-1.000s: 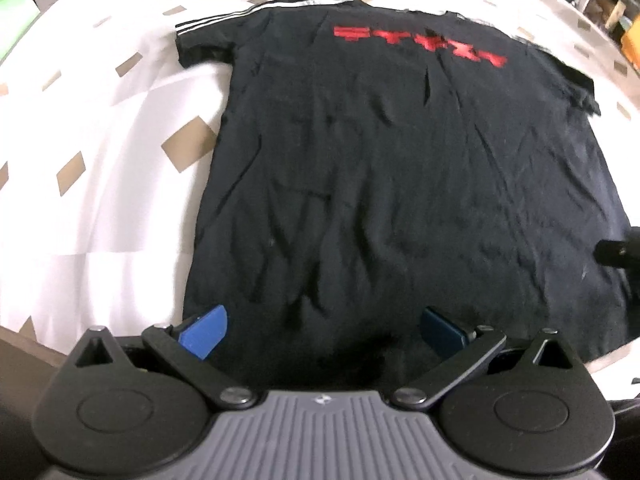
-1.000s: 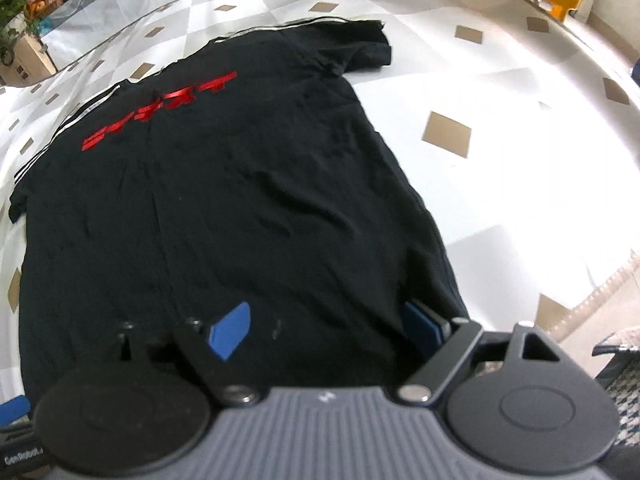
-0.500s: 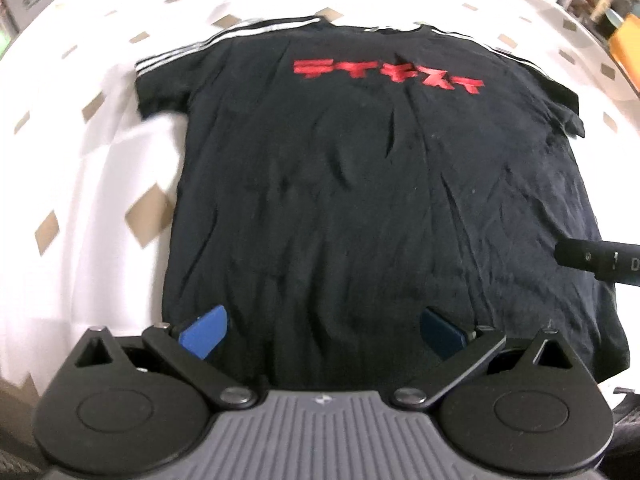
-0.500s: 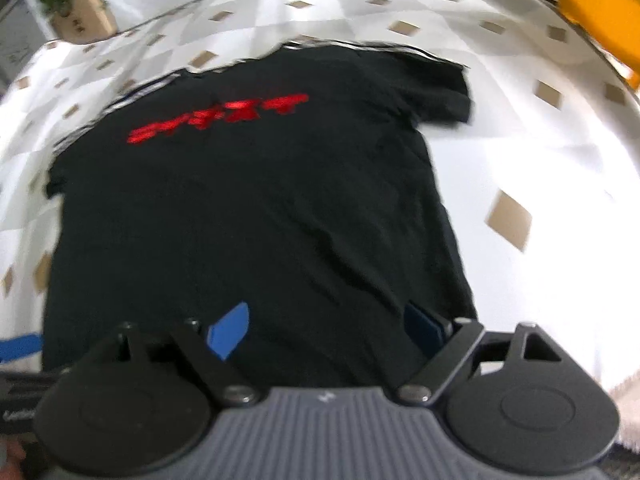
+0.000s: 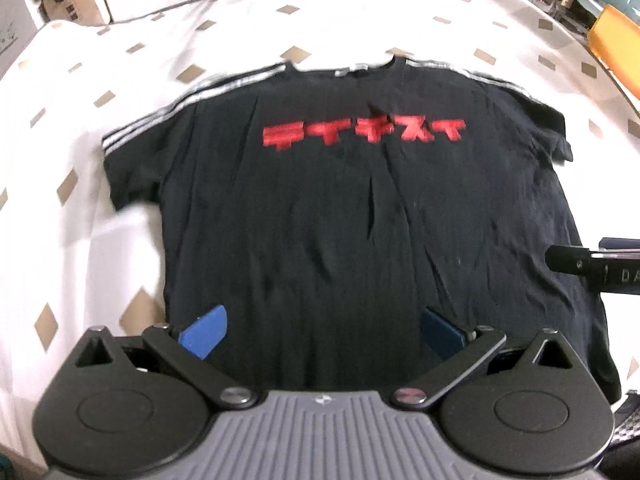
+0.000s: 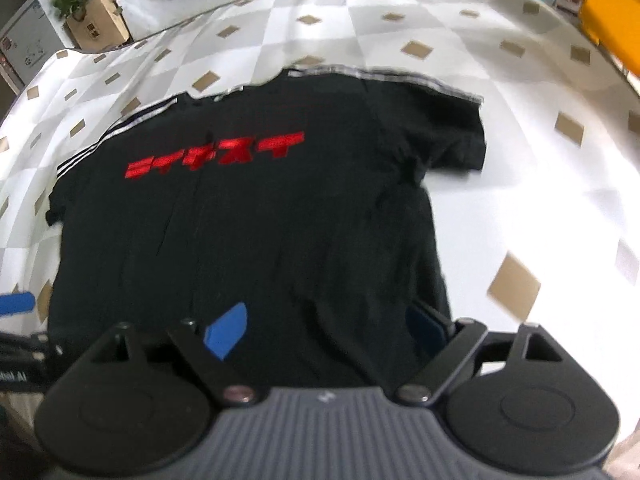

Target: Fold clothes

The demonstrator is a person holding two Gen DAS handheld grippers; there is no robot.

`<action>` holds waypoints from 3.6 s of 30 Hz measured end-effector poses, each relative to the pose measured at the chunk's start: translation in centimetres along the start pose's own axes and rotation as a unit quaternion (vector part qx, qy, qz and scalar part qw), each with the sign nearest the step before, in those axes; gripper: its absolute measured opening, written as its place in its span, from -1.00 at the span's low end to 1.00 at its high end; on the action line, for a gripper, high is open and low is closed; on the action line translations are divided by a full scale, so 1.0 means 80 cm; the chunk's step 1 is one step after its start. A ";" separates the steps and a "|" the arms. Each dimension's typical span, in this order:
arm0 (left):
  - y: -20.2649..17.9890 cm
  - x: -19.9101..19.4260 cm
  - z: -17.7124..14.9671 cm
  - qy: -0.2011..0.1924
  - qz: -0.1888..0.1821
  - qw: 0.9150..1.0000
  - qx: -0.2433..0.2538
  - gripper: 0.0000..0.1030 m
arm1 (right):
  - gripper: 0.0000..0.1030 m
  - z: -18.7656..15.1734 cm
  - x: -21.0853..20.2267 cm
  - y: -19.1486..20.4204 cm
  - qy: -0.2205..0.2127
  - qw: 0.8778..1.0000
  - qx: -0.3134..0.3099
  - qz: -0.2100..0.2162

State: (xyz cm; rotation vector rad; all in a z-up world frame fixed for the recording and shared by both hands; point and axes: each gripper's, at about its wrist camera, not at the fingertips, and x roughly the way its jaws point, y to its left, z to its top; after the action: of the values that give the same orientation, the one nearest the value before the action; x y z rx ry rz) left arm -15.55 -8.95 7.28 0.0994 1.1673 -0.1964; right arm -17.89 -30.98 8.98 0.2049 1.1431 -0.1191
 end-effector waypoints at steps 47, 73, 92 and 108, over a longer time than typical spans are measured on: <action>-0.006 0.032 0.079 -0.034 -0.019 0.997 -0.069 1.00 | 0.63 0.102 0.062 -0.071 -0.073 0.979 0.119 -0.145; 0.001 0.039 0.082 -0.022 -0.012 0.996 -0.081 1.00 | 0.06 0.102 0.102 -0.169 -0.101 0.961 0.258 -0.024; 0.000 0.043 0.083 -0.018 -0.012 0.997 -0.075 1.00 | -0.86 0.114 0.110 -0.131 -0.135 0.970 0.197 -0.043; 0.023 0.051 0.081 -0.001 -0.003 0.995 -0.102 1.00 | -0.83 0.129 0.088 0.026 -0.162 0.979 -0.096 0.080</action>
State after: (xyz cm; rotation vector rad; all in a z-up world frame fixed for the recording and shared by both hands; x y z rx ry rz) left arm -7.78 -8.72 6.02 -0.0851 1.1789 -0.0820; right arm -5.41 -31.19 6.88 0.0995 0.8045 0.0981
